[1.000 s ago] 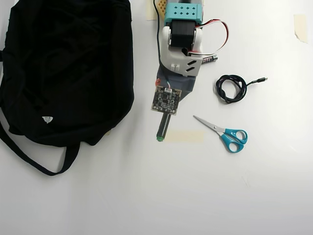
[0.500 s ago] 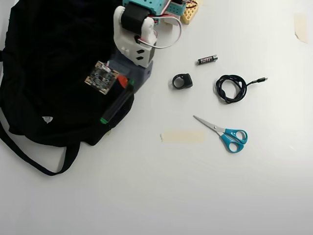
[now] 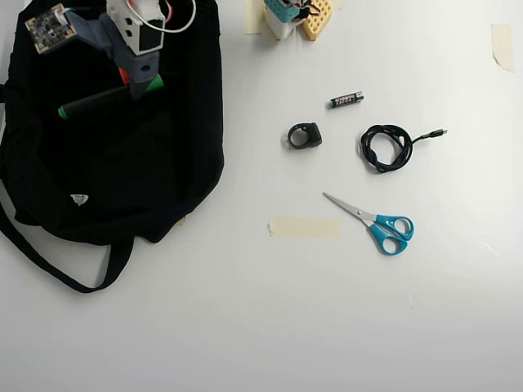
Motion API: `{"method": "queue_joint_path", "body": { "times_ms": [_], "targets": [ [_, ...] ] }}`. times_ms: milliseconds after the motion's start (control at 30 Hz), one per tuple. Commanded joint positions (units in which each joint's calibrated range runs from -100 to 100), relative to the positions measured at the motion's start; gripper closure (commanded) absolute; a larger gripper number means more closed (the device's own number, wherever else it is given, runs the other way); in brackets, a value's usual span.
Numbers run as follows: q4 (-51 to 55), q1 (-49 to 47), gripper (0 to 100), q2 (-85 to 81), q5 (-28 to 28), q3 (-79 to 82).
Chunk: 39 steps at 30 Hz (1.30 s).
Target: Put the green marker into the black bag
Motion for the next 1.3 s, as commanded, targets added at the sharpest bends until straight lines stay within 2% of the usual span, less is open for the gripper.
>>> {"method": "queue_joint_path", "body": {
  "times_ms": [0, 100, 167, 267, 700, 800, 867, 1000, 1100, 1167, 1200, 1267],
  "targets": [
    [-0.9, 4.7, 98, -2.1, -0.1, -1.1],
    [-3.9, 8.3, 98, -2.0, -0.1, 5.5],
    [-11.9, 9.2, 98, -2.0, -0.2, 13.6],
    [-16.4, 10.7, 98, -1.5, -0.2, 16.8],
    [-14.4, 5.9, 98, -2.9, -0.6, 12.4],
    [-11.5, 4.1, 98, -9.4, -0.7, 8.7],
    [-12.6, -0.4, 98, -18.6, -0.7, 8.7],
    [-13.4, 1.1, 98, -20.8, -0.2, 9.5],
    [-13.4, 8.8, 98, -20.0, -0.5, 16.1],
    [-13.4, 9.9, 97, -20.0, -0.2, 17.8],
    [-13.5, 9.9, 97, -20.0, -0.2, 18.7],
    [-15.5, 11.0, 81, -20.0, -0.6, 19.9]
  ]
}}
